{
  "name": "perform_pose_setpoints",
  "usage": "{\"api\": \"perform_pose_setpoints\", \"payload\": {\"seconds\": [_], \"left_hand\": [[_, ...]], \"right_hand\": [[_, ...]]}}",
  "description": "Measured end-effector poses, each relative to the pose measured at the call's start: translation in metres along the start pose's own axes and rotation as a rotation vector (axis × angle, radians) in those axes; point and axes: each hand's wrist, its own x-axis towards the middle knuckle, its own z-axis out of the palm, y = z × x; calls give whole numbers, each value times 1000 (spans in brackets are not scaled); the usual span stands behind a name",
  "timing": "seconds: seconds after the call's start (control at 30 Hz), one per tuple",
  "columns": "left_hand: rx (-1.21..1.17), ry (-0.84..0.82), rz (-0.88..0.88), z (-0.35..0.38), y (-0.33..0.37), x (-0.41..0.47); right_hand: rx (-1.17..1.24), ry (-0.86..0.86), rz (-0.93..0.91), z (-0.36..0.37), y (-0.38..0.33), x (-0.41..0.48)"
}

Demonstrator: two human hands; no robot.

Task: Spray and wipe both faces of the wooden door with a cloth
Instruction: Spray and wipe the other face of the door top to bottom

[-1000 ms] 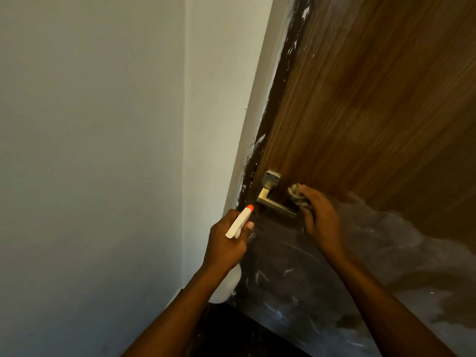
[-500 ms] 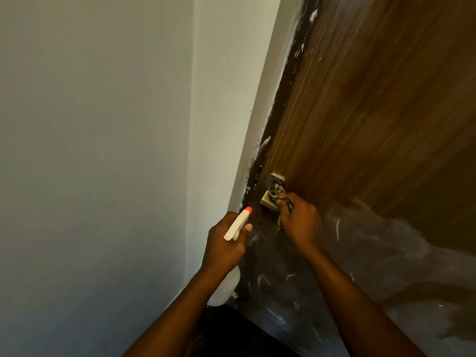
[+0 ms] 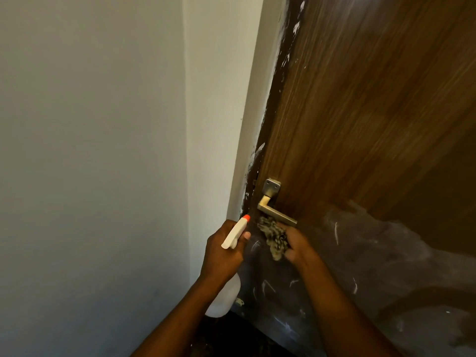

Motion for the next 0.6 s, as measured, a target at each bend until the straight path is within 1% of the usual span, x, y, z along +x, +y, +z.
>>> {"api": "perform_pose_setpoints", "payload": {"seconds": [0.07,0.17,0.23,0.27,0.33,0.43,0.5,0.53,0.6], "left_hand": [[1,21,0,-2,-2,-1],[-28,42,17,-7,-5,-2],[19,47,10,-9,-4,-2],[37,49,7,-9,-5,-2],[36,43,-8,-10,-7,-2],[4,43,-50,-11,-11,-1],[-5,45,-64,-11,-12,1],[-3,48,-59,-11,-12,2],[31,52,-28,-10,-11,3]], "right_hand": [[169,-44,46,8,1,-1],[408,-109,-14,10,3,-5],[488,-114,-47,13,4,-9],[508,-114,-31,15,5,-11],[525,-96,13,18,12,-9],[478,-15,-80,30,19,-3],[419,80,-171,42,21,-3],[362,167,-194,49,19,-8],[275,312,-187,54,16,-11]]}}
